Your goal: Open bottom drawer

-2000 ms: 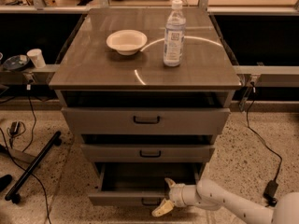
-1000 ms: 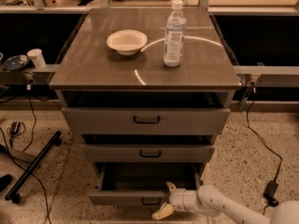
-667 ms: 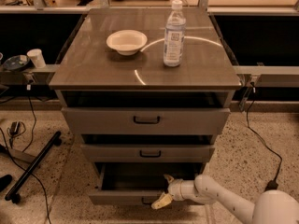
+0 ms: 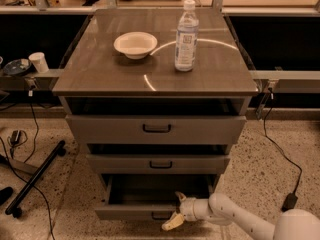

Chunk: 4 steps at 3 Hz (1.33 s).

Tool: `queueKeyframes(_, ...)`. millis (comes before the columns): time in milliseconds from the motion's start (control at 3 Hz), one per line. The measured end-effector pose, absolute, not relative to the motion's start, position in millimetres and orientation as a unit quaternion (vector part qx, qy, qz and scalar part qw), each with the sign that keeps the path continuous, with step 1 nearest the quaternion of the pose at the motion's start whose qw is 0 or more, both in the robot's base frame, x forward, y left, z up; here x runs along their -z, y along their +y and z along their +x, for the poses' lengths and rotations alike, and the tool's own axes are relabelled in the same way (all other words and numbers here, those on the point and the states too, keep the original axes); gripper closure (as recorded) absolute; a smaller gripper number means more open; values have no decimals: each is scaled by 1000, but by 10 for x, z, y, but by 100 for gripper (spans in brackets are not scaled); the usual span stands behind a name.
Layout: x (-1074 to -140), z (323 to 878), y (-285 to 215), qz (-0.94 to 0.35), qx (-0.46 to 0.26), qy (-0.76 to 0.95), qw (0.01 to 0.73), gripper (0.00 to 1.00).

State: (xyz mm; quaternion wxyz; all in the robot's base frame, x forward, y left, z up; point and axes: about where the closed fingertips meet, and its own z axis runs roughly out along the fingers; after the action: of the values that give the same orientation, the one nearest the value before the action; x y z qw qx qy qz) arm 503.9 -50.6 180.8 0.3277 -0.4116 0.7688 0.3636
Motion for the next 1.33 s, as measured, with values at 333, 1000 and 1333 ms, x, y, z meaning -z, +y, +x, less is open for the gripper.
queueKeyframes(333, -1798, 4852, -565, -409, -363, 770, 329, 0)
queueKeyframes(1000, -1876, 4199, -809, -391, -361, 784, 320, 0)
queueKeyframes(1333, -1878, 4200, -809, -392, -361, 784, 320, 0)
